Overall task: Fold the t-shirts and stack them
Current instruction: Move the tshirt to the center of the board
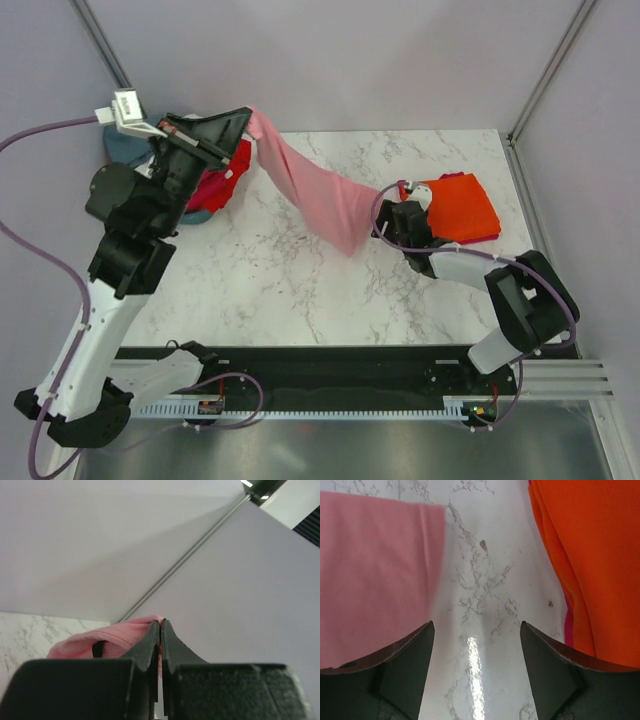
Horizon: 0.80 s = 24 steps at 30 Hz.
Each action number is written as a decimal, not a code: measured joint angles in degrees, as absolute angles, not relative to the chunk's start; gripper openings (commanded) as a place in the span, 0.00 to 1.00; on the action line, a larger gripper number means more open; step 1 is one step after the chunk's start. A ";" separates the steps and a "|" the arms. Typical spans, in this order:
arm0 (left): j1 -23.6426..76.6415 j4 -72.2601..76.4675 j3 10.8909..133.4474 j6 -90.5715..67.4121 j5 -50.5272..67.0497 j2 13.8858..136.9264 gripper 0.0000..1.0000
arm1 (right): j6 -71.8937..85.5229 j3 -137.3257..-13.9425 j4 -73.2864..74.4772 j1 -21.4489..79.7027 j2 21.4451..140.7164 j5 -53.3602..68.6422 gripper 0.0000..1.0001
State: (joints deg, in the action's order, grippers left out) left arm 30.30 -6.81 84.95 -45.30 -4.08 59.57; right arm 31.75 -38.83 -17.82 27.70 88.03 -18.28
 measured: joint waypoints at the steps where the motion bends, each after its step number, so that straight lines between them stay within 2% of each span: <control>1: 30.30 -6.44 84.95 -44.84 -4.43 58.33 0.02 | 31.75 -40.86 -16.21 27.64 89.03 -18.24 0.78; 10: 30.30 -4.58 83.66 -42.74 -6.15 56.31 0.02 | 33.56 -55.13 -4.67 24.12 98.72 -17.23 0.77; 19: 30.30 -5.61 81.71 -41.80 -7.81 56.95 0.02 | 35.03 -59.92 1.80 19.27 104.36 -14.96 0.68; 24: 30.30 -5.58 81.67 -41.15 -8.73 56.58 0.02 | 35.44 -61.36 3.38 17.80 106.13 -14.11 0.67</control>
State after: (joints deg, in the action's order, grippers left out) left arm 30.30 -5.58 81.67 -41.15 -8.73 56.58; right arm 35.44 -61.36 3.38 17.80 106.13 -14.11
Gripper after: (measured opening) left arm 0.032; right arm 0.673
